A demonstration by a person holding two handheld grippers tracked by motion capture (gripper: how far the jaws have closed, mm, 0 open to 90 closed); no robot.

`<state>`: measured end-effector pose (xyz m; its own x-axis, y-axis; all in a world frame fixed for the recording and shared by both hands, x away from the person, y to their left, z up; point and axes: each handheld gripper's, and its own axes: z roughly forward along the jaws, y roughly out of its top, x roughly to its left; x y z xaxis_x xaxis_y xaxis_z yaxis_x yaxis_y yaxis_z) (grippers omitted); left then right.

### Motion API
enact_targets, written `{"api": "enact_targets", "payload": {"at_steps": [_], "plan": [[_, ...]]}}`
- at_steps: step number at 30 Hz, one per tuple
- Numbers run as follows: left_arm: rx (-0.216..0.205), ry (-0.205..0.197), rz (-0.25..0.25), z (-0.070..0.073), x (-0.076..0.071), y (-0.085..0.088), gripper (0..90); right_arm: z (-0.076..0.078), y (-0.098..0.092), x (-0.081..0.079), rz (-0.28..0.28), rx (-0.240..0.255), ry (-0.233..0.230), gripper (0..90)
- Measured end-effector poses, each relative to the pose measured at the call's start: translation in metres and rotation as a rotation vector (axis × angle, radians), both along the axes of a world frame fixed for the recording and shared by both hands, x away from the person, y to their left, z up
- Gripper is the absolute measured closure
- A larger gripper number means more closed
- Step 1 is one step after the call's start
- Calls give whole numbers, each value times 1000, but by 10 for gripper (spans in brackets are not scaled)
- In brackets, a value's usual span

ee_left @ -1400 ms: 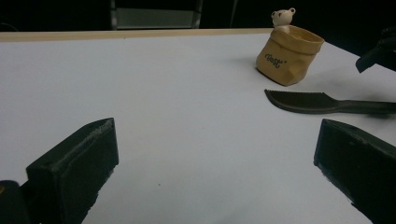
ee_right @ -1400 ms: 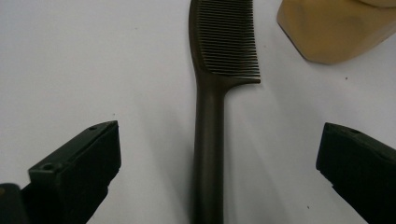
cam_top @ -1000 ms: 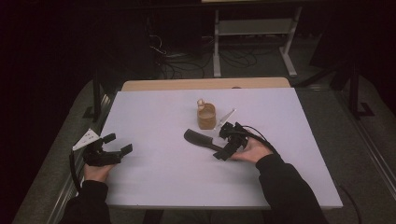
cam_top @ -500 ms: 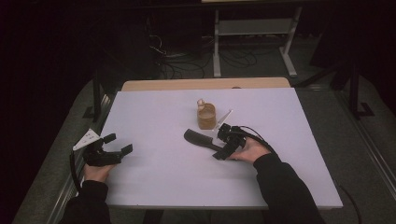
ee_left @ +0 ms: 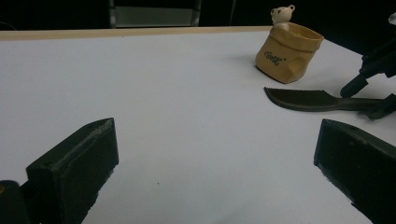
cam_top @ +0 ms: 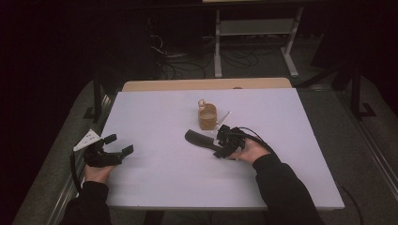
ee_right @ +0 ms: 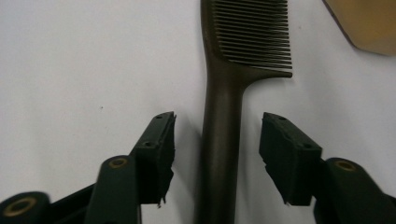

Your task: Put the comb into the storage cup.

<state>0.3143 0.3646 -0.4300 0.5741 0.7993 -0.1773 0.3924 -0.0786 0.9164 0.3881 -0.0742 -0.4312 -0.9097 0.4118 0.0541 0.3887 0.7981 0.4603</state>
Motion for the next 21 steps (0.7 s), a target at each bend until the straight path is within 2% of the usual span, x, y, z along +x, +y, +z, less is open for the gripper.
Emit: {"api": "enact_targets", "payload": {"at_steps": [13, 21], "plan": [[1, 0, -1, 0, 0, 0, 0, 2, 4, 2, -2, -27, -6, 693], [2, 0, -1, 0, 0, 0, 0, 4, 6, 2, 14, -55, -20, 711]]}}
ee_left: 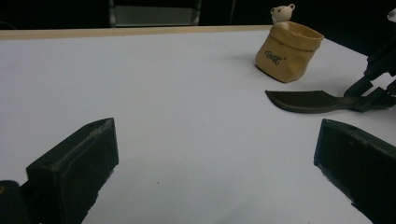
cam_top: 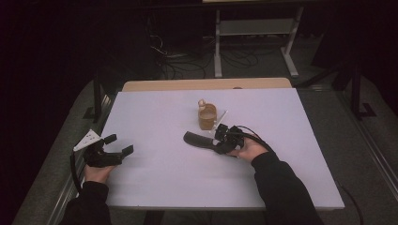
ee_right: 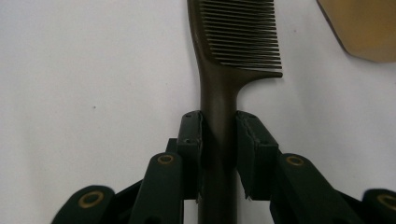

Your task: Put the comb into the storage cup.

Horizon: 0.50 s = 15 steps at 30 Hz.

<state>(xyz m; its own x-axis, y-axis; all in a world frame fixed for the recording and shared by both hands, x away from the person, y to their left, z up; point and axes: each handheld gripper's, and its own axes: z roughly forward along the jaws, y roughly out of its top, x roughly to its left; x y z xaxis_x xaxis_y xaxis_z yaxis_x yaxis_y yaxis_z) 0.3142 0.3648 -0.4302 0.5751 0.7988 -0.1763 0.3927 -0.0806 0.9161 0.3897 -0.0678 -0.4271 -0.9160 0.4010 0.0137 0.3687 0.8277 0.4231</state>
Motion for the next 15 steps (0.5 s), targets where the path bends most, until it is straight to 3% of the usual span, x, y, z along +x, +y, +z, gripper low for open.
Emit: {"api": "enact_targets", "payload": {"at_steps": [8, 15], "plan": [[0, 2, -1, 0, 0, 0, 0, 1, -3, 0, -1, 0, 20, 712], [0, 6, -4, -1, 0, 0, 0, 6, -6, -2, 5, 2, -4, 713]]}}
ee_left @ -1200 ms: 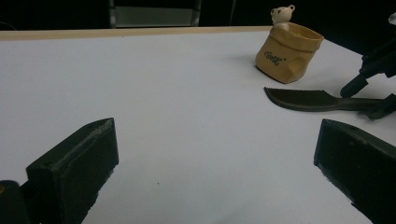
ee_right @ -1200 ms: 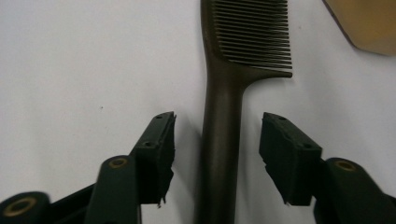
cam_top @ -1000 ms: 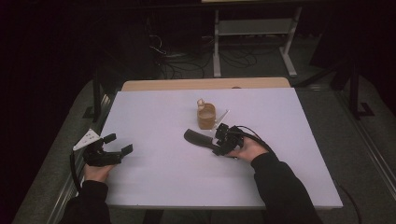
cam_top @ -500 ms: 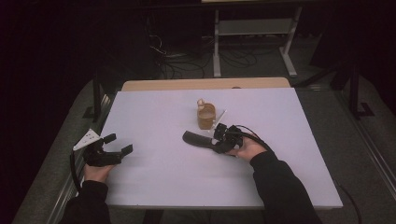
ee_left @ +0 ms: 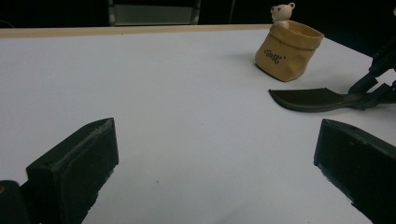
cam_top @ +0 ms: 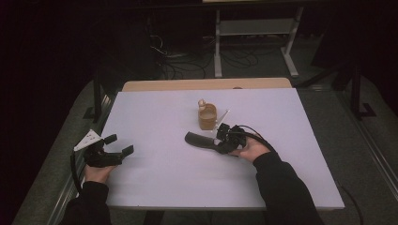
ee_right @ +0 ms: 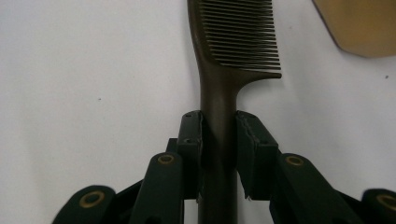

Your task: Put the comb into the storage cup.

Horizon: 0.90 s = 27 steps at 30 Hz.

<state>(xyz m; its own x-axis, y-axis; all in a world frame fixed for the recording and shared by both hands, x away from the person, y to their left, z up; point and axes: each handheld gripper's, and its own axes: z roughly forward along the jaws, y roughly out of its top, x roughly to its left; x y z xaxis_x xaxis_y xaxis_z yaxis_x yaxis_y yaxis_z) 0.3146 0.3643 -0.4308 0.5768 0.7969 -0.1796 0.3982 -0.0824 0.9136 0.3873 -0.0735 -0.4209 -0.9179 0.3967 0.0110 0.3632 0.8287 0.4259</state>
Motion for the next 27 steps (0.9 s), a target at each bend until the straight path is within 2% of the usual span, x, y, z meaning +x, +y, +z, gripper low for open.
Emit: {"api": "enact_targets", "payload": {"at_steps": [16, 27], "plan": [[-2, 2, -8, -1, 1, -2, 0, 10, -12, -7, -15, 39, -21, 713], [-14, 3, -14, 0, 1, -3, 0, 30, -22, -25, -24, 66, -66, 713]]}}
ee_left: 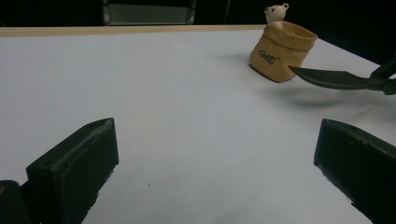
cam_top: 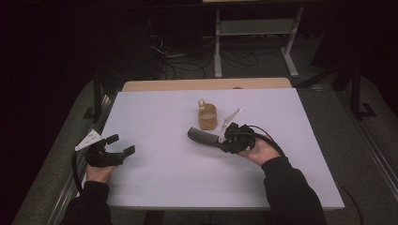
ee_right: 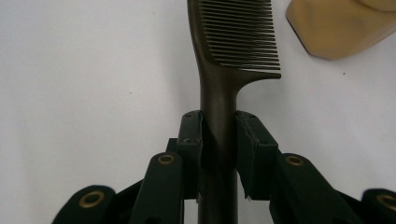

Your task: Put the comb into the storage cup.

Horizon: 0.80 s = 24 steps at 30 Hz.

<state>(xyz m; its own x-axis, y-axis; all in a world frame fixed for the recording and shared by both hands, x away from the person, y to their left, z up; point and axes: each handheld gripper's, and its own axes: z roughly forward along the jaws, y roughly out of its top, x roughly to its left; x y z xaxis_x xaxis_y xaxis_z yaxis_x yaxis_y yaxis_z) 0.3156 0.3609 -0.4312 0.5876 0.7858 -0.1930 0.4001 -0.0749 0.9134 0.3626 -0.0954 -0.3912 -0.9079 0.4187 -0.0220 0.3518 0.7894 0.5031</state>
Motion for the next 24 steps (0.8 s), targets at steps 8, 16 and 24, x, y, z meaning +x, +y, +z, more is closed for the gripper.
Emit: {"api": "enact_targets", "payload": {"at_steps": [8, 16, 24], "plan": [[-3, 10, 6, 0, 0, 1, 0, 14, -10, -7, -12, 22, -30, 713], [19, 28, -9, 1, 0, -1, 0, 29, -12, -8, -14, 49, -60, 713], [43, 45, -26, 4, 0, -7, 0, 42, -11, -6, -1, 68, -88, 713]]}}
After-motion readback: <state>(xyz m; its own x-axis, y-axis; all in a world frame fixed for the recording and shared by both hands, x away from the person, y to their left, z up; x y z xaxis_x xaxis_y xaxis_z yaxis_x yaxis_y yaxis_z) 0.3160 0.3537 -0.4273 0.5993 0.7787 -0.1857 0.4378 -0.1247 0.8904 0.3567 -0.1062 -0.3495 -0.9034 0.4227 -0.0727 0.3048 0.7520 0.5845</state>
